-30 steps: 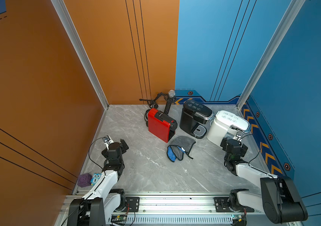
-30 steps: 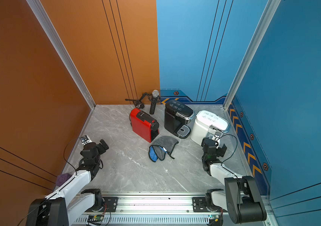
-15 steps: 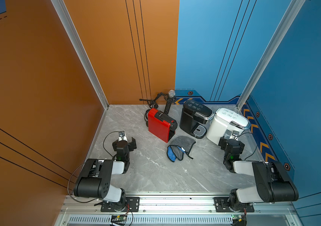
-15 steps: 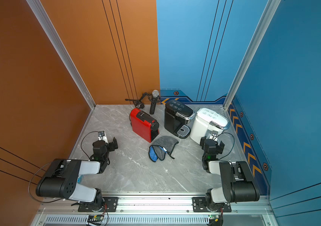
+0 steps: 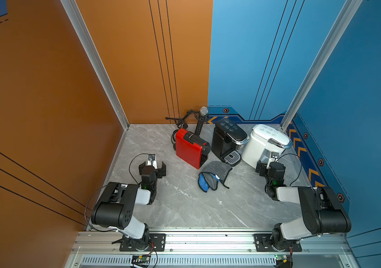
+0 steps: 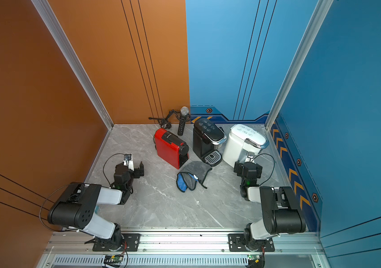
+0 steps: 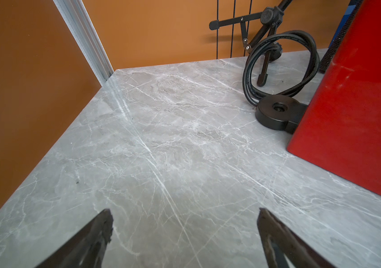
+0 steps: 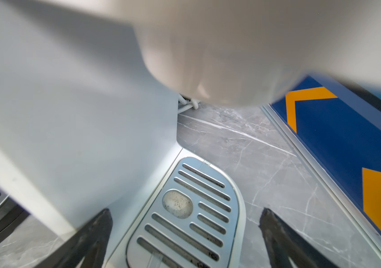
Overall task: Wipe the surface of a coffee machine
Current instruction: Reset both arms
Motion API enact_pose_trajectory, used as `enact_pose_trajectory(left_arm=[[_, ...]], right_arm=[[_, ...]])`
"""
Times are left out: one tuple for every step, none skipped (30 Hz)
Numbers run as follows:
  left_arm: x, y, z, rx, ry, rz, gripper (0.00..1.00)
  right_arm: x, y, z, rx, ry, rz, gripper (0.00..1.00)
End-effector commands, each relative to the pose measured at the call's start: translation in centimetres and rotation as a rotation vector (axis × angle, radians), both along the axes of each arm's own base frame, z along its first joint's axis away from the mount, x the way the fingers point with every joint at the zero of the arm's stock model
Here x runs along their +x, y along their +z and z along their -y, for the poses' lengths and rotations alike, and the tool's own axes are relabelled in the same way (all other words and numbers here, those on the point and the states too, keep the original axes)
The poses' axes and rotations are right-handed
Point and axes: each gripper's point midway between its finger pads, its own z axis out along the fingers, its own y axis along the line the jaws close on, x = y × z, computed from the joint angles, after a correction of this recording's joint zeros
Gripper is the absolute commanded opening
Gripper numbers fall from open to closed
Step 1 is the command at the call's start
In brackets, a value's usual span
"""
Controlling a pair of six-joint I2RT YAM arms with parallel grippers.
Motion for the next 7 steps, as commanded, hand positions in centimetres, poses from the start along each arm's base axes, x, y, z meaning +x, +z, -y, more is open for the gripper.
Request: enact_pose_trajectory(left_arm=[[0.63,0.87,0.08,0.011,-0.005,0.03,0.98],[0.61,0.82,0.07,0.011,-0.005,0.029,0.98],[0.62,0.83,0.07,0.012,-0.005,0.029,0.98],[0.63,0.84,0.06,0.012,-0.004,0.03,0.98],[0.6,0.81,0.09,0.012,-0.006,0.029,0.98],[0.64,0.89,0.08,0.011,-0.005,0.031,0.98],[0.64,0.85,0.08,0.011,-0.005,0.03,0.98]], right_arm=[[1.53,0.99,-2.37,0.04,0.11,0.026,1.0],[1.61,0.89,-2.49,0.052,0.126,0.023,1.0],[1.64,0.9,-2.42,0.056,0.127,0.023,1.0],[1.6,0.83,-2.37,0.055,0.125,0.021,1.0],[1.62,0.88,-2.46,0.054,0.127,0.023,1.0],[1.62,0.87,-2.43,0.053,0.125,0.023,1.0],[1.58,0.85,-2.43,0.052,0.125,0.022,1.0]])
